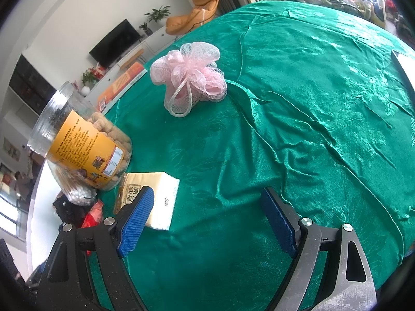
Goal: Organize soft objects
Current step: 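Grasp the black lace pouch with the left tool while the right tool approaches the pink mesh puff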
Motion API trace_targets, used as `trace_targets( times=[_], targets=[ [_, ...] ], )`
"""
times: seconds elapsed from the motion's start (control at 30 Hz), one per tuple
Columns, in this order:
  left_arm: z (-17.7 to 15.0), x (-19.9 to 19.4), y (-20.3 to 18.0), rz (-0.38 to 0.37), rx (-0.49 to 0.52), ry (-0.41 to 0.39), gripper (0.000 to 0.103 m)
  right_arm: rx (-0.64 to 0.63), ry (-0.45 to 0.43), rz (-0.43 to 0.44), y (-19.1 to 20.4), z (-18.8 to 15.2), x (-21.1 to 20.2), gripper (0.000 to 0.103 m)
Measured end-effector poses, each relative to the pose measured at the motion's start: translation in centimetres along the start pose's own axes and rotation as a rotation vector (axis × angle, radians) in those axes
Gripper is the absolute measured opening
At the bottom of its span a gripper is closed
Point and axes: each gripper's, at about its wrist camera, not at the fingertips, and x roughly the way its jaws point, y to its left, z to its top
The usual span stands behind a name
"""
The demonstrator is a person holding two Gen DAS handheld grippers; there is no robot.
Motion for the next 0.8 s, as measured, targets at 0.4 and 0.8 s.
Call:
trace_targets(
  times=[0.4, 0.8],
  targets=[
    [3.5, 8.4, -1.7, 0.193, 0.196, 0.208, 0.06, 0.115, -0.099, 0.176, -2.5, 1.0, -2.7, 0.087],
    [6.0, 0.6, 4.1, -0.107, -0.186, 0.103, 0.035, -0.254, 0.149, -0.073, 6.0, 13.8, 7.1, 0.086]
  ],
)
